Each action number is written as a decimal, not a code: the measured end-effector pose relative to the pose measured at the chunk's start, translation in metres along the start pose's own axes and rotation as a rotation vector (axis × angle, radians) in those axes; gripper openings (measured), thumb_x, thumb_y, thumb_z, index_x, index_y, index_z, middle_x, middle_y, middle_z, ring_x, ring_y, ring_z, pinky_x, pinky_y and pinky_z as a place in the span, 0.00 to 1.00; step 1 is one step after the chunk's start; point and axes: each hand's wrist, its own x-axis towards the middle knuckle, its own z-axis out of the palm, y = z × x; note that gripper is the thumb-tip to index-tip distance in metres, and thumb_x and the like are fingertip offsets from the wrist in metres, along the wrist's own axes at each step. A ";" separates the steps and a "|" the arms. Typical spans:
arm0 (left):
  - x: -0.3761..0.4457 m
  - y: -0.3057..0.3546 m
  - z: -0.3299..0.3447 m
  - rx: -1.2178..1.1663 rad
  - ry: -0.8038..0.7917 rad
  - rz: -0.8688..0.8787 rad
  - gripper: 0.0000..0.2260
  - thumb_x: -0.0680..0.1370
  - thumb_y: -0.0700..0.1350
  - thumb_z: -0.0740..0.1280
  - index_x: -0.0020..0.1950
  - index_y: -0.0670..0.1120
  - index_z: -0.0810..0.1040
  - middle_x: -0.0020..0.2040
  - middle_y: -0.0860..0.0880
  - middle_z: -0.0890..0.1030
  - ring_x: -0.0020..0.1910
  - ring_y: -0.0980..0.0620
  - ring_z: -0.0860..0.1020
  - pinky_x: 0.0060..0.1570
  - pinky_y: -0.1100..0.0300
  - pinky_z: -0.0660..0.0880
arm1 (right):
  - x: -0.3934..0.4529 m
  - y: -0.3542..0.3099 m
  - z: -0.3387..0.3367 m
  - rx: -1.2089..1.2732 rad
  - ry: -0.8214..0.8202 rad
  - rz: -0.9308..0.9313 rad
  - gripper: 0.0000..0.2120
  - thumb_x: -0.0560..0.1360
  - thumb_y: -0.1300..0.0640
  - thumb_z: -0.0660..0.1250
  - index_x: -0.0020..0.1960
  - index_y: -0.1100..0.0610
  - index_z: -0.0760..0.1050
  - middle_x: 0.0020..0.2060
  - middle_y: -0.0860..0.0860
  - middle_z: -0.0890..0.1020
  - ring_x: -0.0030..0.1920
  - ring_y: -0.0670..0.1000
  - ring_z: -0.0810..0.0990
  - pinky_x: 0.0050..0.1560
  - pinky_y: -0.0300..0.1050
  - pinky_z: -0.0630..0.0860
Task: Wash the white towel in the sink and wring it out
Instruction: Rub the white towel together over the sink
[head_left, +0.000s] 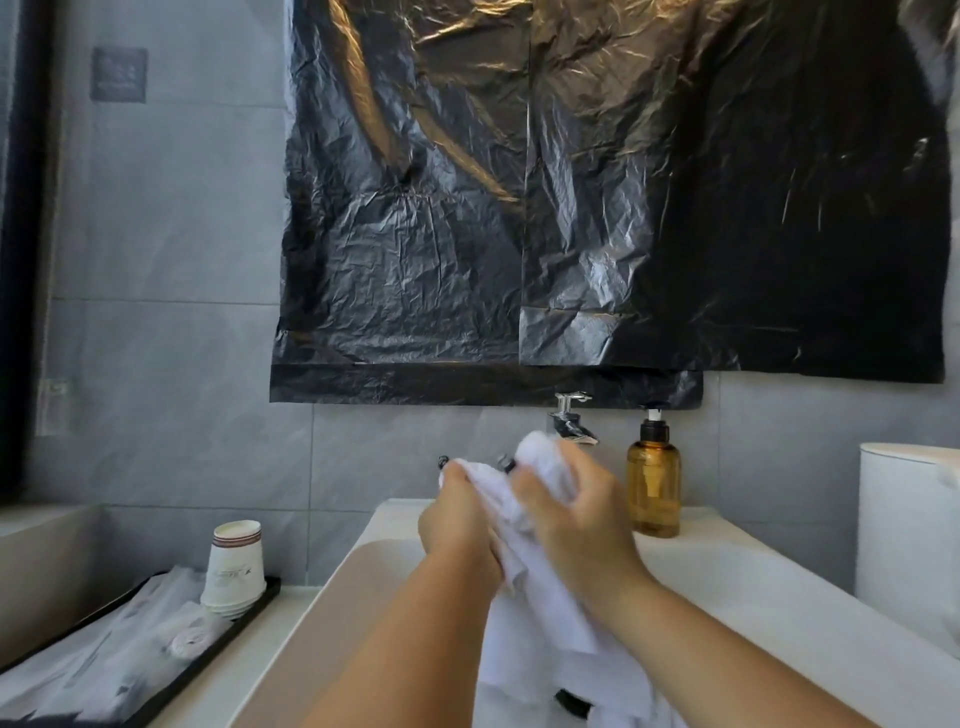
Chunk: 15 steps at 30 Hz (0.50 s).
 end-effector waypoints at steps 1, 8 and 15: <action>-0.004 -0.001 0.000 0.027 -0.078 -0.018 0.13 0.81 0.51 0.62 0.43 0.44 0.73 0.38 0.43 0.78 0.36 0.45 0.78 0.41 0.55 0.77 | -0.005 0.002 0.007 -0.056 -0.057 -0.057 0.21 0.67 0.37 0.63 0.35 0.56 0.68 0.27 0.49 0.71 0.29 0.45 0.68 0.30 0.42 0.65; -0.038 -0.002 0.015 0.349 -0.520 -0.168 0.20 0.83 0.52 0.58 0.47 0.39 0.83 0.41 0.38 0.84 0.38 0.44 0.83 0.39 0.56 0.78 | 0.018 0.019 -0.017 -0.216 0.222 0.130 0.13 0.77 0.55 0.67 0.37 0.55 0.68 0.32 0.49 0.73 0.35 0.52 0.73 0.36 0.48 0.69; -0.035 -0.013 0.018 0.275 -0.304 -0.090 0.19 0.83 0.50 0.57 0.55 0.37 0.81 0.48 0.35 0.84 0.47 0.39 0.82 0.43 0.53 0.79 | 0.013 0.013 -0.018 -0.055 0.073 0.340 0.17 0.74 0.51 0.68 0.31 0.54 0.66 0.26 0.48 0.71 0.32 0.51 0.71 0.30 0.43 0.65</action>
